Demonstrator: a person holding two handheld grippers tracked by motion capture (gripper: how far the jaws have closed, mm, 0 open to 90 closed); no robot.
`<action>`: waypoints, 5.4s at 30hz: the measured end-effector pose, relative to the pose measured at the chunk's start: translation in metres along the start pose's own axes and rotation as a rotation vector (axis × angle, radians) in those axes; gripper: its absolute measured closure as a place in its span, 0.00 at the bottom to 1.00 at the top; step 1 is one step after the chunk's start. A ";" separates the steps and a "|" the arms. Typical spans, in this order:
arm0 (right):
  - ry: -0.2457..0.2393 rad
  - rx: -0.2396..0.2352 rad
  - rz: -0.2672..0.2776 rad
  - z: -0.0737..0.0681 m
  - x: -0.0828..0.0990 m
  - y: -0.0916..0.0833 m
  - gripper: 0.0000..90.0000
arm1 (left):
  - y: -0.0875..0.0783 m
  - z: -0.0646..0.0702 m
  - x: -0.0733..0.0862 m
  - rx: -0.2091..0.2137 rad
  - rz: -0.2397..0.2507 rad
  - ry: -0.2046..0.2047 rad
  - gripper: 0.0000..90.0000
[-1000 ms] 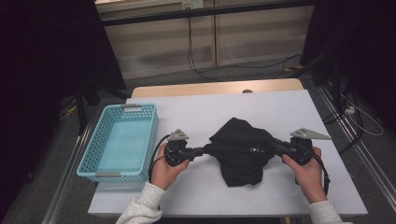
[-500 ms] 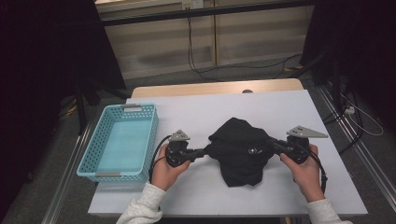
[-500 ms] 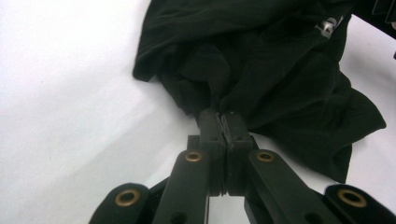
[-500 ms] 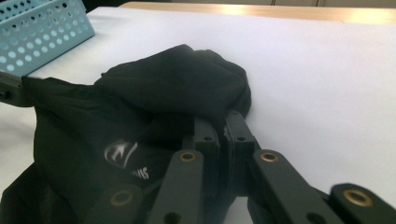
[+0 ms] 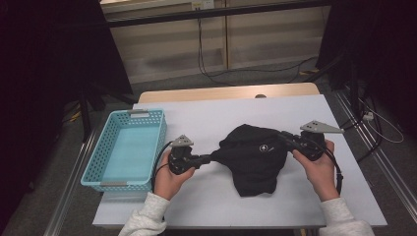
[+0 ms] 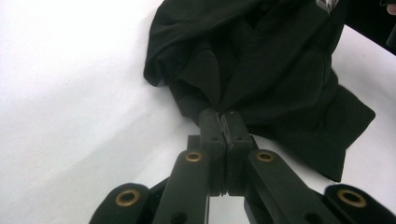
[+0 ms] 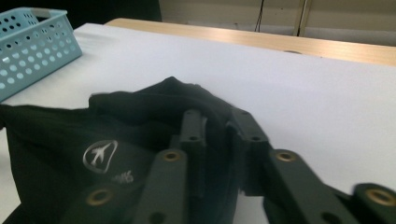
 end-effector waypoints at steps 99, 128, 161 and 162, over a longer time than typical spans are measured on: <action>-0.149 -0.244 -0.163 -0.066 0.083 -0.040 0.94 | 0.062 -0.003 -0.014 -0.067 0.008 -0.048 0.43; -0.106 -0.210 -0.110 -0.059 0.066 -0.047 0.77 | 0.049 -0.005 -0.018 -0.092 0.009 -0.055 0.58; -0.157 -0.195 -0.174 -0.061 0.064 -0.001 0.50 | 0.028 0.000 -0.006 -0.070 -0.089 -0.066 0.95; -0.168 -0.195 -0.189 -0.062 0.067 0.003 0.51 | 0.027 0.001 -0.006 -0.069 -0.091 -0.066 0.94</action>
Point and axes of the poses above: each handheld gripper's, and its own axes: y roughly forward along the jaws, x roughly out of its underside, z roughly to its right, the point moved 8 cm from there along y, roughly forward along the jaws, and after that the axes turned 8 degrees about -y, right-handed, at the moved point
